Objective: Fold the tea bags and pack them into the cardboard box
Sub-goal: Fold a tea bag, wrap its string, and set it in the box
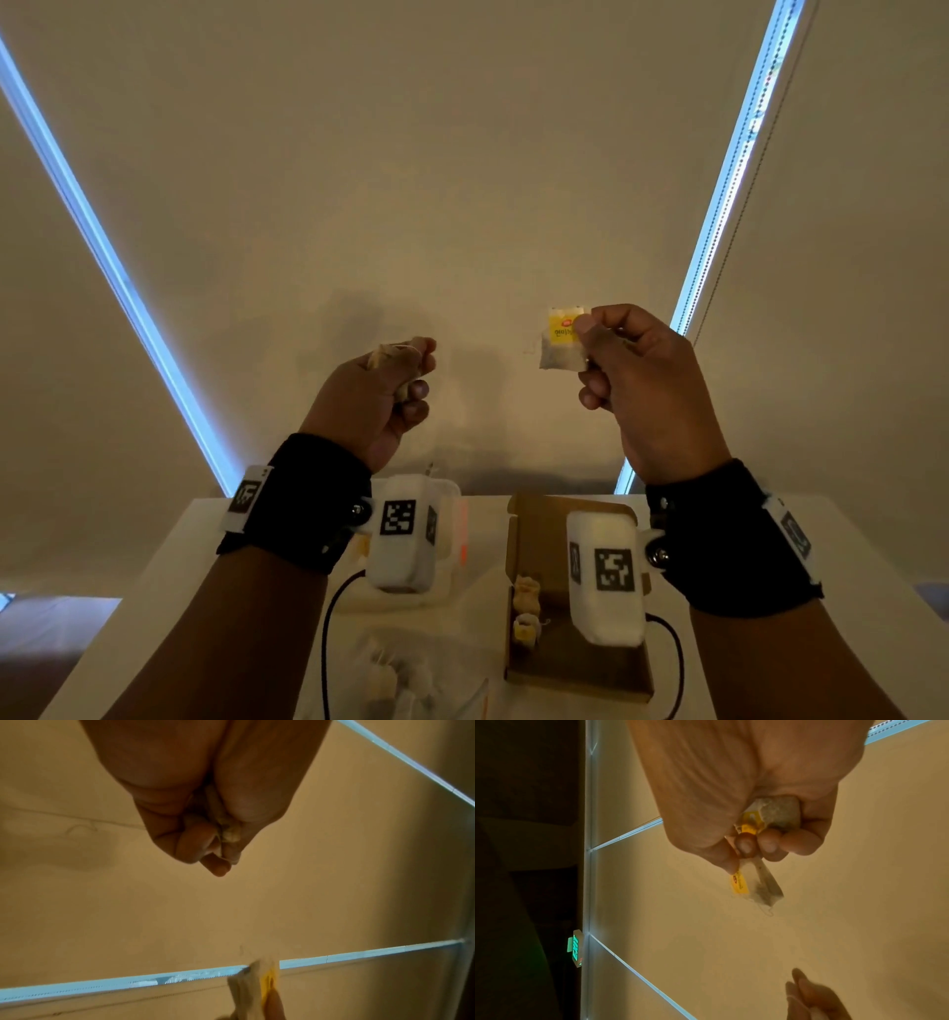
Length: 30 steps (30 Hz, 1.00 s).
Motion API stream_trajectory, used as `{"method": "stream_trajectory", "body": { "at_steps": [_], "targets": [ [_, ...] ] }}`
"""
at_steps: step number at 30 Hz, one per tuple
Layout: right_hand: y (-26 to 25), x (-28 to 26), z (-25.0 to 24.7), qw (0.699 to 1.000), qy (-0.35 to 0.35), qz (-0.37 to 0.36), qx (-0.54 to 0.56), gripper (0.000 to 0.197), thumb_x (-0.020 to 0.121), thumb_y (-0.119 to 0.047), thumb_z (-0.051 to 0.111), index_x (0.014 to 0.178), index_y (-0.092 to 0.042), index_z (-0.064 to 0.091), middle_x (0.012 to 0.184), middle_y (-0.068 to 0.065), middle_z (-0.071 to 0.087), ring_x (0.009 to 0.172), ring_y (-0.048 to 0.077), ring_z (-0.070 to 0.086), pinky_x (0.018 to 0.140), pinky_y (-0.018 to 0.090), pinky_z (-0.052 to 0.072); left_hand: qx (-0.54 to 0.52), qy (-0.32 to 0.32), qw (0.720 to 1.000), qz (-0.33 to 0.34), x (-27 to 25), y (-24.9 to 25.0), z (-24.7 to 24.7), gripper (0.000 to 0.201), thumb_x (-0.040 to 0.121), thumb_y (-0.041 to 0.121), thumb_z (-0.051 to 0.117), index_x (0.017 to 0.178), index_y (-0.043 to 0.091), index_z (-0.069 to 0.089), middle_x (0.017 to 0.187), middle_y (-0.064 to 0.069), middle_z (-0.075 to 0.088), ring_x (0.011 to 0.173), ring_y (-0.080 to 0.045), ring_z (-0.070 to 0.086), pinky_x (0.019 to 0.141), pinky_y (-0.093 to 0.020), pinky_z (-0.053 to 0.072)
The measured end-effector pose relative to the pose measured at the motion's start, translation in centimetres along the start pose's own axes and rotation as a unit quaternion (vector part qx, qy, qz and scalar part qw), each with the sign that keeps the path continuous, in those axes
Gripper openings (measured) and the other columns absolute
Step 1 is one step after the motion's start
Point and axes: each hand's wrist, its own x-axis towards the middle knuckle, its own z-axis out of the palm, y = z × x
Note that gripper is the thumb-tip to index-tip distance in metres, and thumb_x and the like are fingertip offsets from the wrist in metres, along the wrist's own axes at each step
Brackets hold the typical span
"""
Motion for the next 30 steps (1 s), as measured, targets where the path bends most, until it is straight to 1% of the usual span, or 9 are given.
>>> {"method": "stream_trajectory", "body": {
  "at_steps": [3,6,10,14,17,19,24,27,30],
  "targets": [
    [0.2,0.0,-0.1,1.0,-0.011,0.002,0.005,0.011,0.099,-0.02,0.061,0.096,-0.015,0.07,0.071,-0.002,0.061,0.053,0.012,0.047,0.059,0.035,0.045,0.058,-0.01,0.998,0.024,-0.3,0.2,0.0,0.016,0.101,0.015,0.058,0.104,0.007,0.071,0.085,0.0,0.066,0.058,-0.008,0.045,0.046,-0.018,0.035],
    [0.5,-0.3,0.6,0.999,-0.051,0.0,-0.004,0.012,0.1,-0.022,0.061,0.097,-0.015,0.069,0.061,-0.004,0.056,0.054,0.012,0.048,0.06,0.037,0.047,0.149,-0.08,0.984,0.058,-1.2,0.0,1.8,0.018,0.099,0.011,0.058,0.104,0.008,0.075,0.093,-0.006,0.074,0.06,-0.011,0.043,0.049,-0.021,0.037],
    [0.9,-0.4,1.5,0.997,-0.078,-0.002,-0.019,0.014,0.1,-0.027,0.06,0.1,-0.015,0.068,0.061,-0.004,0.055,0.055,0.013,0.048,0.062,0.038,0.049,0.193,-0.117,0.971,0.081,-1.5,-0.4,3.2,0.016,0.095,0.004,0.063,0.097,0.009,0.078,0.066,-0.006,0.05,0.057,-0.017,0.035,0.048,-0.025,0.033],
    [1.4,-0.4,1.5,0.995,-0.1,0.016,0.009,0.012,0.099,-0.024,0.059,0.107,-0.018,0.065,0.07,0.0,0.058,0.06,0.015,0.053,0.068,0.039,0.052,0.182,-0.115,0.972,0.088,-1.3,-0.8,3.1,0.005,0.092,0.009,0.072,0.09,0.007,0.077,0.067,-0.01,0.042,0.054,-0.017,0.032,0.049,-0.024,0.029],
    [1.4,-0.1,1.2,0.976,-0.114,0.093,0.16,0.032,0.084,-0.015,0.054,0.116,-0.012,0.058,0.085,0.009,0.058,0.062,0.02,0.056,0.063,0.039,0.051,0.173,-0.116,0.974,0.093,-1.2,-0.6,2.9,0.005,0.092,0.012,0.073,0.089,0.011,0.077,0.071,-0.012,0.043,0.053,-0.015,0.032,0.047,-0.023,0.029],
    [1.3,0.2,1.1,0.967,-0.113,0.111,0.201,0.029,0.089,-0.009,0.047,0.118,-0.01,0.054,0.097,0.015,0.053,0.062,0.023,0.058,0.061,0.037,0.053,0.167,-0.122,0.974,0.093,-1.2,-0.4,2.7,0.006,0.092,0.01,0.072,0.09,0.01,0.077,0.068,-0.008,0.042,0.052,-0.013,0.03,0.047,-0.022,0.027],
    [1.6,0.5,0.9,0.972,-0.121,0.102,0.173,0.025,0.093,-0.005,0.043,0.112,-0.017,0.054,0.093,0.015,0.053,0.071,0.024,0.063,0.066,0.034,0.056,0.174,-0.151,0.97,0.071,-1.2,-0.2,2.4,0.013,0.094,0.01,0.069,0.098,-0.003,0.068,0.06,0.002,0.038,0.05,-0.012,0.026,0.048,-0.023,0.021],
    [1.6,0.5,0.8,0.971,-0.132,0.112,0.165,0.026,0.102,0.0,0.039,0.111,-0.02,0.053,0.104,0.016,0.057,0.092,0.032,0.068,0.074,0.037,0.06,0.203,-0.169,0.962,0.063,-1.3,-0.1,2.5,0.019,0.091,0.02,0.072,0.097,0.002,0.07,0.061,-0.001,0.039,0.05,-0.013,0.028,0.047,-0.024,0.023],
    [1.7,0.6,0.8,0.969,-0.144,0.123,0.159,0.03,0.102,0.002,0.039,0.113,-0.023,0.052,0.111,0.016,0.057,0.098,0.031,0.067,0.079,0.039,0.06,0.227,-0.176,0.956,0.065,-1.4,-0.1,2.5,0.016,0.091,0.022,0.074,0.099,0.008,0.075,0.065,-0.007,0.045,0.051,-0.014,0.033,0.047,-0.024,0.029]
  ]
}}
